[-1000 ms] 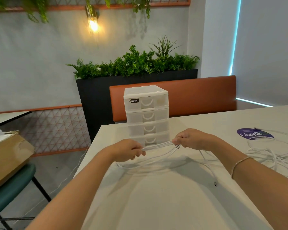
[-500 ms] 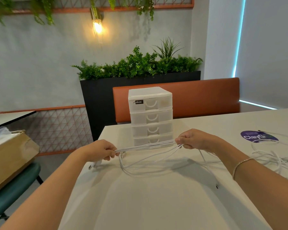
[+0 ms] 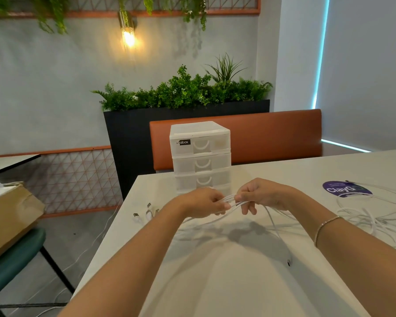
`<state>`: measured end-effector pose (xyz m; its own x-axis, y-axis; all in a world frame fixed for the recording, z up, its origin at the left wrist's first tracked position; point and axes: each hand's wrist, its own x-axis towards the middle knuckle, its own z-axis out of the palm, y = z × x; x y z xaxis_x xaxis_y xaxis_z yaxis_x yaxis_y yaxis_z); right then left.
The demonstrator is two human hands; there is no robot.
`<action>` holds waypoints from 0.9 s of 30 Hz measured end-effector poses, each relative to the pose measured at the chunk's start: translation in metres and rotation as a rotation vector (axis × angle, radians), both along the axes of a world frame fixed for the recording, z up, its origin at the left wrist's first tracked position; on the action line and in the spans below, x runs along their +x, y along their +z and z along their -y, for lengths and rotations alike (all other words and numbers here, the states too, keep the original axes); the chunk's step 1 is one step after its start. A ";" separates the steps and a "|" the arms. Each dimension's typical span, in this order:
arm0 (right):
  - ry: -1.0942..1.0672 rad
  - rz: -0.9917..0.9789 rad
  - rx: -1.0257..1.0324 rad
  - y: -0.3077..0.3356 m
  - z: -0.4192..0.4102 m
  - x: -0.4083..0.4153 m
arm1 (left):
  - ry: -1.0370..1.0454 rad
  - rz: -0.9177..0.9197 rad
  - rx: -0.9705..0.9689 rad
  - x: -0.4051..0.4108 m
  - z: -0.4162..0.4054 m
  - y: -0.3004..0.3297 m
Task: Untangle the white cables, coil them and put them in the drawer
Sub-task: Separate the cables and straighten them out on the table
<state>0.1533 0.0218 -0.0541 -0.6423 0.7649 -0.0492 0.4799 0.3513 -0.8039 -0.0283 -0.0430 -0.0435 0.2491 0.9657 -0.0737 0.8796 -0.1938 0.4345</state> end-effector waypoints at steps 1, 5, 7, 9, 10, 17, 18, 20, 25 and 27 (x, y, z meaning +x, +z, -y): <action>0.004 -0.002 0.003 0.002 0.001 0.001 | 0.008 0.098 -0.032 0.001 -0.002 -0.004; -0.012 0.002 0.016 0.004 0.004 0.000 | 0.008 0.394 -0.129 -0.002 -0.002 -0.011; -0.052 0.057 0.046 0.000 0.003 -0.002 | 0.001 0.346 -0.106 -0.006 -0.001 -0.012; -0.097 0.094 0.058 -0.002 0.001 -0.002 | 0.007 0.369 -0.119 -0.011 0.001 -0.014; -0.106 0.090 0.055 -0.003 0.002 -0.002 | 0.016 0.386 -0.127 -0.013 0.003 -0.014; -0.087 0.053 0.074 -0.002 0.007 -0.008 | 0.062 0.261 -0.064 -0.034 0.011 -0.012; -0.091 0.053 0.074 -0.001 0.008 -0.009 | 0.072 0.255 -0.067 -0.037 0.012 -0.011; -0.102 0.055 0.080 0.001 0.008 -0.008 | 0.089 0.237 -0.075 -0.045 0.013 -0.010; -0.167 0.060 0.102 0.003 0.006 0.003 | 0.167 0.212 -0.074 -0.075 0.019 -0.009; -0.193 0.054 0.109 0.002 0.004 0.009 | 0.184 0.192 -0.081 -0.089 0.022 -0.008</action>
